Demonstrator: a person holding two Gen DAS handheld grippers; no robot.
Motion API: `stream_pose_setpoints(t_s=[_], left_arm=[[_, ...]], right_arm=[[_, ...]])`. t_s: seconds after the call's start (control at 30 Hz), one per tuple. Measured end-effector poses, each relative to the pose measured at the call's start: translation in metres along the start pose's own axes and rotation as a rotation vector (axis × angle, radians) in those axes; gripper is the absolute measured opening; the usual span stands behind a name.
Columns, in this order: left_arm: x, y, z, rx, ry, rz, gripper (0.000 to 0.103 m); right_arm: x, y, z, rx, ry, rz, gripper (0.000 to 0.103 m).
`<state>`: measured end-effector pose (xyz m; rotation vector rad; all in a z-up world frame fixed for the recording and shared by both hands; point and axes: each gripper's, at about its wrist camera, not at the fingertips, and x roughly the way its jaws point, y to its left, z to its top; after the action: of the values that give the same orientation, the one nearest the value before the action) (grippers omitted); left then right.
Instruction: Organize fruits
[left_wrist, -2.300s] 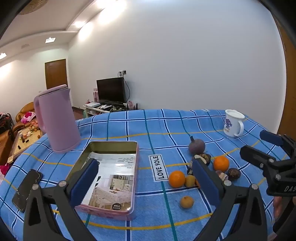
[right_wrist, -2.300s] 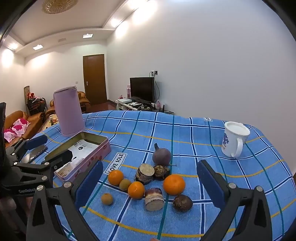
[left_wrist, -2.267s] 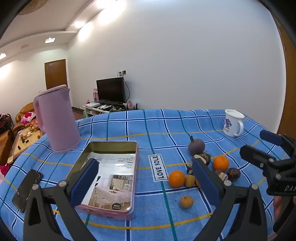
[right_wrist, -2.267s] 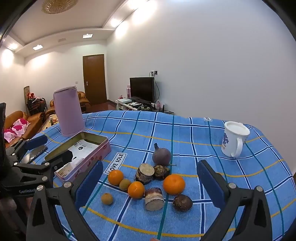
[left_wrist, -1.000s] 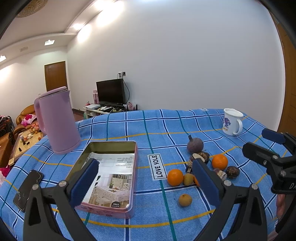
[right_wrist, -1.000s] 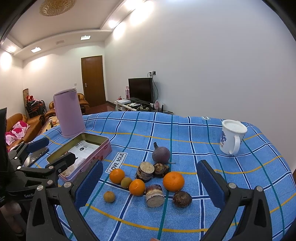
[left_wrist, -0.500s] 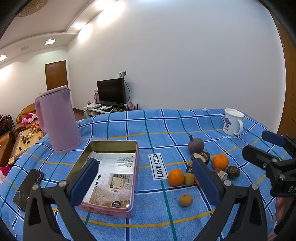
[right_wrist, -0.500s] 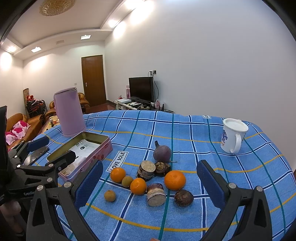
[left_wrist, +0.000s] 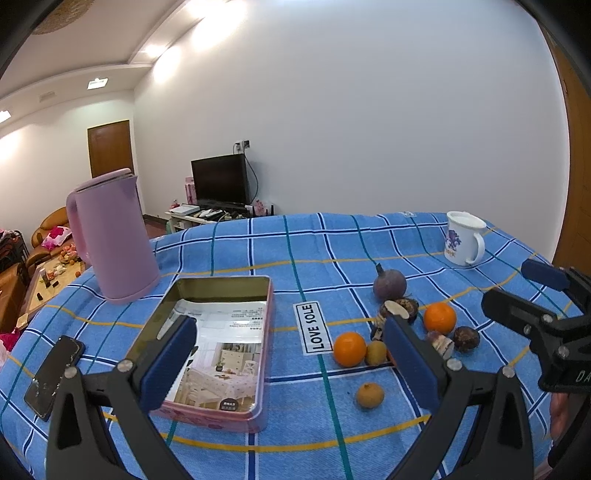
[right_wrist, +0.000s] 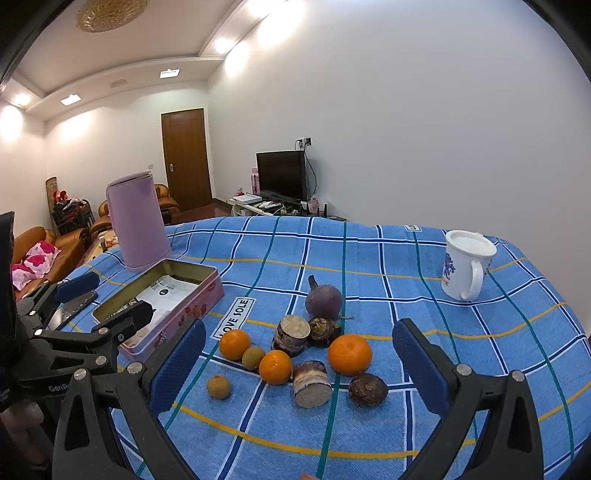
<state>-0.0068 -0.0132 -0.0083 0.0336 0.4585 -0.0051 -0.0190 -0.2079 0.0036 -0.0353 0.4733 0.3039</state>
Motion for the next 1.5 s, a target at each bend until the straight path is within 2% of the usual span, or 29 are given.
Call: stream_pose_setpoints(t_s=[0.5,0.73,0.83,1.0,1.17,1.3,1.5], left_arm=[[0.017,-0.013,-0.009,0.024,0.044,-0.005,0.103],[0.033,-0.021,-0.020,0.045,0.095,-0.016,0.102],[0.040,-0.027,-0.025,0.064,0.125,-0.028,0.093],[0.054,-0.042,-0.036,0.105,0.192,-0.070,0.081],[0.071,-0.051,-0.045,0.100,0.279,-0.140,0.054],[0.074,-0.055,-0.047,0.099,0.298,-0.166,0.051],[0.079,-0.064,-0.051,0.121,0.347,-0.206,0.039]], right_arm=[[0.009,-0.015,-0.012,0.035,0.025,-0.006,0.102],[0.017,-0.034,-0.025,0.067,0.052,-0.045,0.102],[0.024,-0.048,-0.033,0.088,0.075,-0.094,0.102],[0.028,-0.066,-0.043,0.135,0.094,-0.117,0.102],[0.029,-0.075,-0.047,0.154,0.108,-0.126,0.100],[0.030,-0.077,-0.049,0.161,0.114,-0.127,0.099],[0.035,-0.075,-0.050,0.150,0.133,-0.134,0.088]])
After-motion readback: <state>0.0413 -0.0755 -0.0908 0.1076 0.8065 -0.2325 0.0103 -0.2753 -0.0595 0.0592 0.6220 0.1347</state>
